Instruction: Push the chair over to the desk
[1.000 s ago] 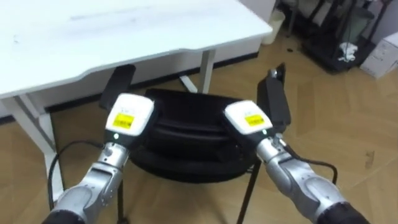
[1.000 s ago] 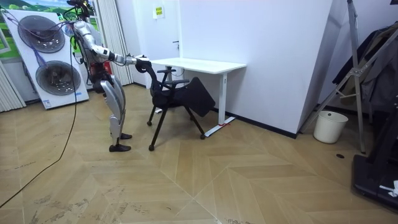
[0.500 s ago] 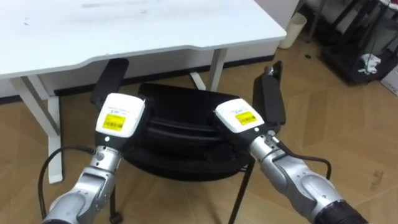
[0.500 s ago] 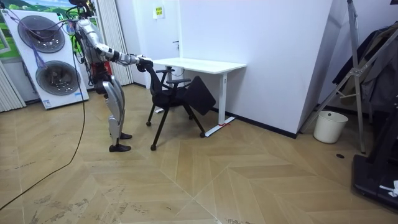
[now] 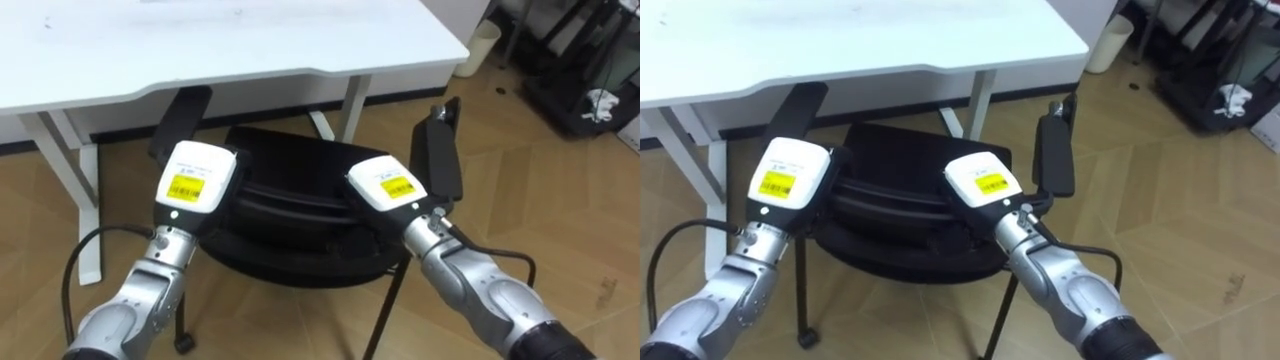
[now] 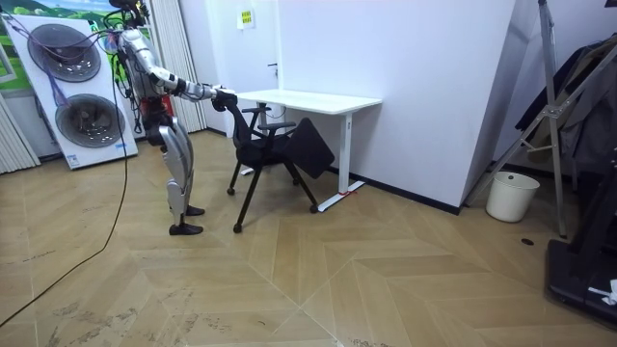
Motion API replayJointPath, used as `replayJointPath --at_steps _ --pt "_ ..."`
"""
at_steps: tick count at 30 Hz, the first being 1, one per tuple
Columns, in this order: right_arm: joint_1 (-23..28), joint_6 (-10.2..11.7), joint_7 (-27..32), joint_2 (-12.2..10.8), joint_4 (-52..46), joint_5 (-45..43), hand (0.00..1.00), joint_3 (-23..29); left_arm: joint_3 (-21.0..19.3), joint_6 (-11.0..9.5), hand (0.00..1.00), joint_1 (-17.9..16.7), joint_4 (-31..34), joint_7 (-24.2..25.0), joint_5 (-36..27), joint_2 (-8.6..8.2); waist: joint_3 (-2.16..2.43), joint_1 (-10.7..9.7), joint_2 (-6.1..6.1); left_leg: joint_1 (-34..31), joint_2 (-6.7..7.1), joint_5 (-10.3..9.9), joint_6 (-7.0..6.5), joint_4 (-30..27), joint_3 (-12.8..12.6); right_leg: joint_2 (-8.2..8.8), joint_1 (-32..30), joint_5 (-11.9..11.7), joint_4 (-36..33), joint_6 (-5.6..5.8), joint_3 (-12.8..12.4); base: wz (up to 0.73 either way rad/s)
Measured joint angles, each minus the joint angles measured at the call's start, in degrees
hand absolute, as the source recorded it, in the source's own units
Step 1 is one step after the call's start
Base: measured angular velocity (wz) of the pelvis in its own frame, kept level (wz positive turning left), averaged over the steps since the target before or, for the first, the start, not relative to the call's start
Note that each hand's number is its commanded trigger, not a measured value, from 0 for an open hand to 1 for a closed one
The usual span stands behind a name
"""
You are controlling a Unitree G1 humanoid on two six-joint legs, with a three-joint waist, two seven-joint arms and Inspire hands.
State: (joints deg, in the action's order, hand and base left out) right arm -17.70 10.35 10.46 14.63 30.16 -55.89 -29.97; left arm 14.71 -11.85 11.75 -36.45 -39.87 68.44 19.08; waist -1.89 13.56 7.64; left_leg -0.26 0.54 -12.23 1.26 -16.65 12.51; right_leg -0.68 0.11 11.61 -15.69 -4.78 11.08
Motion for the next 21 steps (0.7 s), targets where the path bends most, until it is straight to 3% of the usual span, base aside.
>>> replayJointPath --at_steps 12,15,17,18,20,21 --pt "-1.2 0.1 -0.7 -0.2 0.2 -0.3 1.0 -0.1 -0.7 0.6 1.0 0.5 -0.7 0.0 0.0 -0.88 0.19 0.0 -0.06 0.0 -0.94 -0.3 1.1 0.8 -0.1 -0.59 -0.5 0.9 -0.3 0.01 1.2 0.02" --pt "-1.1 0.3 -1.1 -0.3 0.5 -0.7 1.0 -0.1 -0.7 0.9 1.0 0.2 -1.0 0.2 0.3 -0.96 0.12 -0.6 -0.16 -0.3 -0.74 -0.3 1.17 -1.0 0.6 -0.47 0.7 1.6 -0.3 -0.25 2.6 0.23" --pt "-1.1 0.5 -1.3 -0.3 0.2 -0.9 1.0 -0.1 -0.7 1.2 1.0 0.3 -1.2 0.2 0.3 -0.83 0.34 -2.0 0.24 -1.2 -0.76 -0.2 1.39 -2.3 0.6 0.03 1.1 2.4 -0.2 -1.25 5.1 0.45" --pt "-1.1 0.6 -1.3 -0.2 0.1 -0.9 1.0 -0.1 -0.7 1.2 1.0 0.3 -1.2 0.1 0.3 -0.82 0.26 -2.8 0.34 -1.3 -0.93 -0.1 1.42 -3.1 -0.9 0.35 0.9 2.4 -0.2 -1.38 6.3 0.58" --pt "-0.8 0.8 -1.8 -0.6 0.2 -0.7 1.0 -0.5 -0.8 1.2 1.0 -0.1 -1.3 0.0 0.3 -0.94 0.19 -3.2 0.29 -2.3 -4.86 -2.8 0.51 -11.7 -13.8 0.96 2.6 3.1 -0.5 -1.98 10.6 0.2" --pt "-0.7 0.8 -1.9 -0.9 0.2 -0.7 1.0 -0.5 -1.0 1.2 1.0 -0.6 -1.0 -0.2 0.3 -0.85 0.1 -3.1 0.28 -2.2 -6.06 -3.3 0.6 -13.7 -15.9 0.92 3.4 3.4 -0.5 -2.02 12.0 -0.07"
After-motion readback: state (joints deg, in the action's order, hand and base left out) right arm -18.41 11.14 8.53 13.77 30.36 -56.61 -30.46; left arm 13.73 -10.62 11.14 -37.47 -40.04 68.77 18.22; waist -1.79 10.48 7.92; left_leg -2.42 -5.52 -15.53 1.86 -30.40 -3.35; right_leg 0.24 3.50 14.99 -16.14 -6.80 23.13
